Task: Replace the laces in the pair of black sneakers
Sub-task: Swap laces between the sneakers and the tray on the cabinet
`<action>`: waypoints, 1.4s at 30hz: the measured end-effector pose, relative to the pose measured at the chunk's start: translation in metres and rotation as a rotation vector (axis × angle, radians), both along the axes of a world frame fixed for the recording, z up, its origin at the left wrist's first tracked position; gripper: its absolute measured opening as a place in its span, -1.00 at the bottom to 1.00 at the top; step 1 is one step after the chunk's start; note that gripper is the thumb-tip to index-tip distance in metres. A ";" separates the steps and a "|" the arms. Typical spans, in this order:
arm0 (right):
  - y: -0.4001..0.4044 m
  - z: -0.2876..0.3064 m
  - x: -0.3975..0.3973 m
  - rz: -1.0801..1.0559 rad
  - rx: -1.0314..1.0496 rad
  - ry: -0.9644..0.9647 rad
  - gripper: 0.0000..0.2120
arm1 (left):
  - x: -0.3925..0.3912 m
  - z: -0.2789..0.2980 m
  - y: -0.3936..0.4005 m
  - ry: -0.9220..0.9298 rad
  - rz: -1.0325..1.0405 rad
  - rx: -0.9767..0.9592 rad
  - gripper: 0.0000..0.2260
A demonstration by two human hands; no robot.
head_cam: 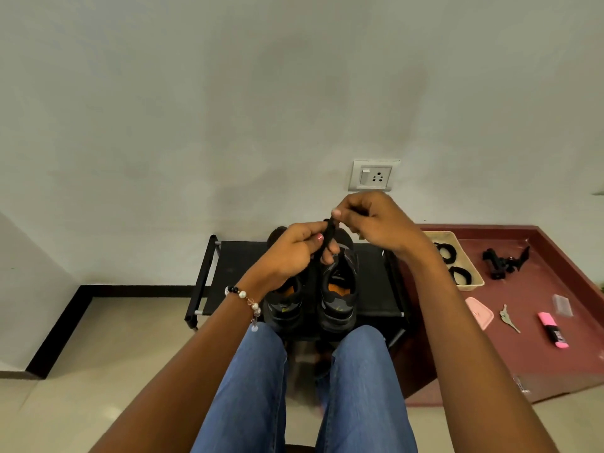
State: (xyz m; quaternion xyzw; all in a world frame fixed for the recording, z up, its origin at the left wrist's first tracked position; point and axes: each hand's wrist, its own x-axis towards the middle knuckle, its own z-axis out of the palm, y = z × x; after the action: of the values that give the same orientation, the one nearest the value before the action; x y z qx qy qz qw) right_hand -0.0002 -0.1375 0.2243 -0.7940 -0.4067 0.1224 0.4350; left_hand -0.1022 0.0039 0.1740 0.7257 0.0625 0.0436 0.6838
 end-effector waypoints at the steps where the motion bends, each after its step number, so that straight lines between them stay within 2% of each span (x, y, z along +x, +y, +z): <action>1: 0.000 0.000 0.005 -0.039 0.029 0.015 -0.83 | -0.003 0.002 -0.002 -0.004 -0.040 -0.082 -0.70; 5: 0.002 -0.013 0.012 -0.146 0.184 0.140 -0.86 | -0.003 0.007 -0.004 -0.053 -0.118 -0.440 -0.68; 10: 0.010 -0.043 -0.010 -0.139 0.465 0.507 -0.86 | 0.009 0.008 -0.006 -0.143 -0.004 -0.791 -0.68; 12: 0.014 -0.052 -0.020 -0.141 0.543 0.632 -0.84 | 0.014 0.007 -0.006 -0.154 0.047 -0.845 -0.66; 14: 0.016 -0.058 -0.025 -0.178 0.585 0.702 -0.83 | 0.019 0.005 -0.008 -0.128 0.104 -0.813 -0.66; 18: 0.010 -0.064 -0.026 -0.218 0.556 0.711 -0.75 | 0.026 0.000 -0.012 -0.047 0.192 -0.750 -0.68; 22: 0.001 -0.067 -0.020 -0.294 0.512 0.628 -0.86 | 0.037 -0.010 -0.020 0.037 0.213 -0.729 -0.71; 26: -0.009 -0.077 -0.008 -0.402 0.509 0.683 -0.86 | 0.053 -0.020 -0.034 0.126 0.203 -0.722 -0.72; 29: -0.024 -0.092 0.007 -0.492 0.540 0.739 -0.87 | 0.071 -0.030 -0.046 0.200 0.210 -0.635 -0.75; 32: -0.041 -0.106 0.026 -0.553 0.570 0.766 -0.87 | 0.094 -0.045 -0.058 0.304 0.224 -0.464 -0.79; 34: -0.054 -0.116 0.042 -0.585 0.567 0.777 -0.87 | 0.110 -0.057 -0.068 0.366 0.213 -0.347 -0.80; 38: -0.080 -0.140 0.081 -0.693 0.518 0.812 -0.82 | 0.145 -0.077 -0.087 0.410 0.171 -0.327 -0.85; 42: -0.109 -0.160 0.135 -0.857 0.486 0.796 -0.81 | 0.191 -0.096 -0.107 0.444 0.054 -0.347 -0.72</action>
State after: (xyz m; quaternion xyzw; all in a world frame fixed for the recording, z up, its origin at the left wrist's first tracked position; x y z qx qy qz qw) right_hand 0.1348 -0.2464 0.0646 -0.6586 0.1242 0.1274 0.7312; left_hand 0.0889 -0.1034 0.0777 0.5877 0.2366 -0.1099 0.7659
